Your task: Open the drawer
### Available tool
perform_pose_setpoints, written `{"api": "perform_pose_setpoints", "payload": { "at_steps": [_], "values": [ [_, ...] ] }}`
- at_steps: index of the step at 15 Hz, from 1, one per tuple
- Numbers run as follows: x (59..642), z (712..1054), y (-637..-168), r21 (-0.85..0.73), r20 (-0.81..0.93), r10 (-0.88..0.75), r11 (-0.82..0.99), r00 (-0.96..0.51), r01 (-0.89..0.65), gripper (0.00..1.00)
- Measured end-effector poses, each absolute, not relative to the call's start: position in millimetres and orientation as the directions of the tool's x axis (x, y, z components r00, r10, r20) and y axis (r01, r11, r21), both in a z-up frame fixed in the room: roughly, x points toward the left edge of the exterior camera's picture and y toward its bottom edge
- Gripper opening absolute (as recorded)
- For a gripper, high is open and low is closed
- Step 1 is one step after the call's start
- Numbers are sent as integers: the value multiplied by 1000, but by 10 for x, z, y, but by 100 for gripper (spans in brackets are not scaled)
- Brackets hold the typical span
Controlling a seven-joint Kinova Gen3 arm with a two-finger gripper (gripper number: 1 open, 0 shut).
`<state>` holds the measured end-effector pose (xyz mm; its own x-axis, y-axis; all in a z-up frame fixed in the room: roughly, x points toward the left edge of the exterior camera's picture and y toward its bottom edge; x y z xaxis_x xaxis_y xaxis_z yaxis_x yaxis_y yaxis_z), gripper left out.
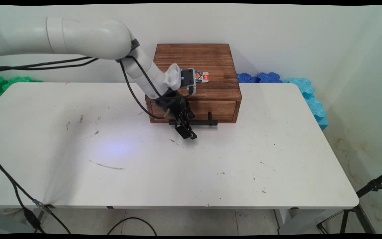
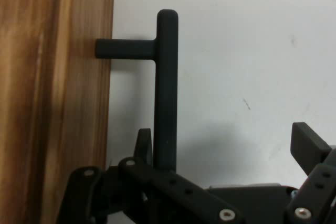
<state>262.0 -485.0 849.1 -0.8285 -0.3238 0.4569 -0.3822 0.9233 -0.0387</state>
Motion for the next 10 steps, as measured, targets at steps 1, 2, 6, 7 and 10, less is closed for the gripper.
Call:
{"api": "perform_pose_setpoints", "payload": {
  "at_steps": [1,2,6,7,10],
  "values": [
    [2597,8446,-4858,-40,456,-321,924,-830,-380,100],
    [2576,8403,-4867,-43,454,-318,925,-832,-377,100],
    [2525,8274,-4891,-56,448,-302,930,-841,-364,100],
    [2521,8257,-4891,-58,447,-301,930,-842,-363,100],
    [2486,8194,-4860,-57,445,-292,934,-847,-352,100]
  ]
}}
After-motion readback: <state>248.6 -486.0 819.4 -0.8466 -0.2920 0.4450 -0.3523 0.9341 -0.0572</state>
